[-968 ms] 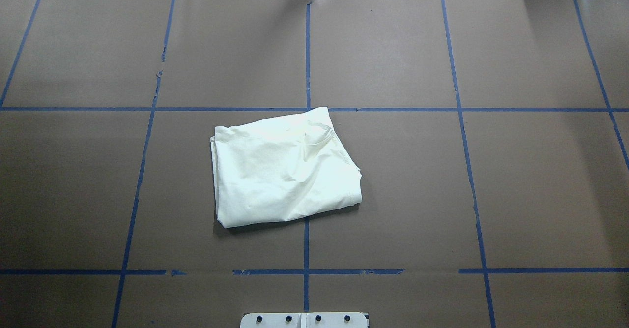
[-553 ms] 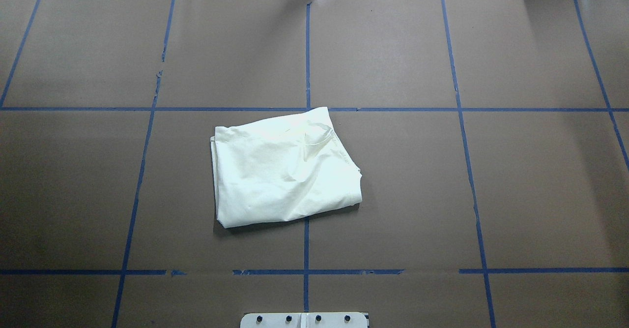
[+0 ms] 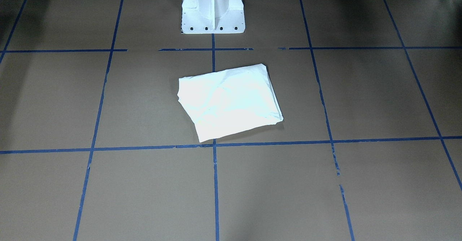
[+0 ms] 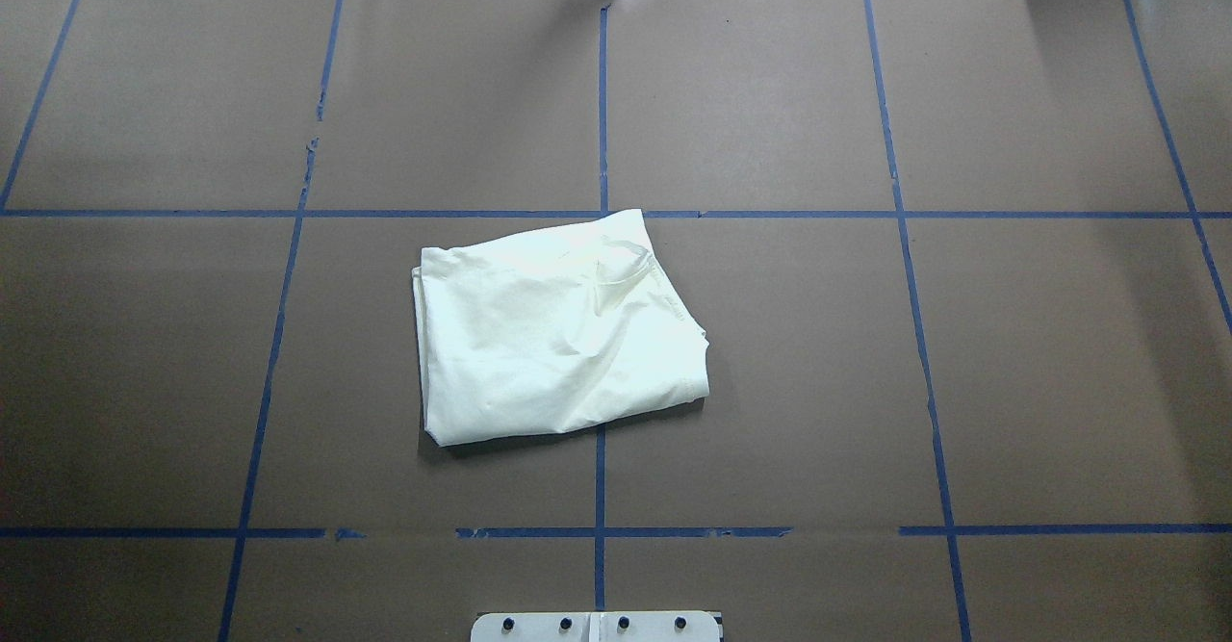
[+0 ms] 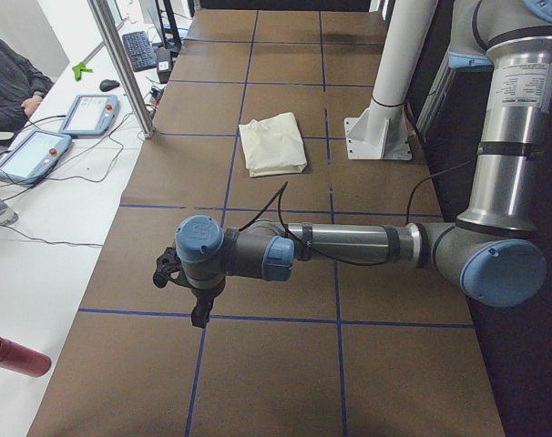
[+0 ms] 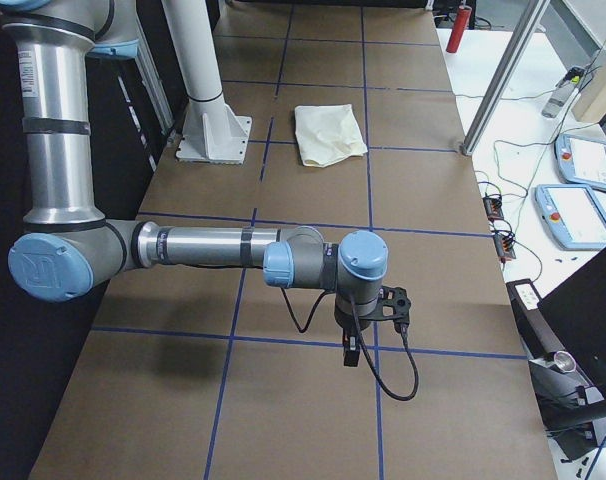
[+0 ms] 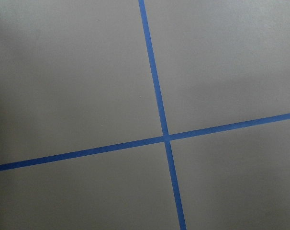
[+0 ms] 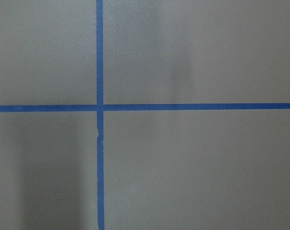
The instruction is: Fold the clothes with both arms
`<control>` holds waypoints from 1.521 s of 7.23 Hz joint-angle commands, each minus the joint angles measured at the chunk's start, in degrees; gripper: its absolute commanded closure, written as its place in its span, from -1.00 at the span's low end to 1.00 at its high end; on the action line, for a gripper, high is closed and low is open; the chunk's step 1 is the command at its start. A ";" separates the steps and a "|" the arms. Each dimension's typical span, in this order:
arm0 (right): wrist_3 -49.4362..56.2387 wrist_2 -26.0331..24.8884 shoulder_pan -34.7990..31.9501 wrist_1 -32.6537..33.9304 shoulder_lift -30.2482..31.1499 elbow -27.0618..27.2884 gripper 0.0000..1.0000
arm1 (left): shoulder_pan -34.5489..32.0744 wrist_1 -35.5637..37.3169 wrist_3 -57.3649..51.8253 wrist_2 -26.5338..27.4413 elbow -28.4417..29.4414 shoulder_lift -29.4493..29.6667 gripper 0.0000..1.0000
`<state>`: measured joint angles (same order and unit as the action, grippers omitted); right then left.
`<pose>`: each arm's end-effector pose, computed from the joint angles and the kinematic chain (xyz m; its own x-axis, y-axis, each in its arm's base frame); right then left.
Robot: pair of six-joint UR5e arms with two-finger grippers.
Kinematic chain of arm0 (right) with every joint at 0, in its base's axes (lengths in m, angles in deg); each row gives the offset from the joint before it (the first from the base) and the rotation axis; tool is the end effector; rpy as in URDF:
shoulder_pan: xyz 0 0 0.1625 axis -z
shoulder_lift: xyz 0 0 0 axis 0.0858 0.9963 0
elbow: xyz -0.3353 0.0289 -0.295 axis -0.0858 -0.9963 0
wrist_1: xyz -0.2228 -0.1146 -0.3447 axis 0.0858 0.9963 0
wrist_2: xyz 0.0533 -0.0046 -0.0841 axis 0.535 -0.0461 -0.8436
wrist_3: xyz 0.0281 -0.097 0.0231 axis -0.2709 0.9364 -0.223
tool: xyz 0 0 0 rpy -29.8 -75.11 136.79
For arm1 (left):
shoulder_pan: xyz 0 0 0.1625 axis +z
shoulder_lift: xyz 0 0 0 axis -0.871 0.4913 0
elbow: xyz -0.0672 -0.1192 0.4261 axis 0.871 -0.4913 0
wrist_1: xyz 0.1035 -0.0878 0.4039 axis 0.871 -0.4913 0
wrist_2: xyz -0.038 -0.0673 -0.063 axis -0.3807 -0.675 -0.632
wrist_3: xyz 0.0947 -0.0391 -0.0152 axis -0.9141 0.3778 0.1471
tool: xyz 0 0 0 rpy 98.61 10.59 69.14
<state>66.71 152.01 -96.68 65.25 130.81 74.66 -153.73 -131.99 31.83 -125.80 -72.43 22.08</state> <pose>0.0859 -0.5066 0.6746 0.7931 0.0259 0.6085 -0.0410 0.9991 0.0109 -0.0878 -0.5419 0.6603 0.6904 0.1877 -0.6987 -0.0388 0.9740 0.2233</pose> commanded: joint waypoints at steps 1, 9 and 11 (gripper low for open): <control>0.04 0.14 0.09 0.06 0.08 -0.13 -1.00 | 0.08 -3.32 -0.07 0.60 -0.05 -0.40 -1.00; -0.05 -0.03 1.32 0.15 -0.18 -0.66 -1.00 | 0.16 -3.51 0.19 0.51 0.48 -1.28 -1.00; -0.14 -0.03 1.49 0.06 -0.27 -1.19 -1.00 | 0.16 -3.51 0.19 0.51 0.65 -1.37 -1.00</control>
<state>66.64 151.99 -95.28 65.36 130.54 73.68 -153.56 -135.52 32.01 -125.29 -71.86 20.77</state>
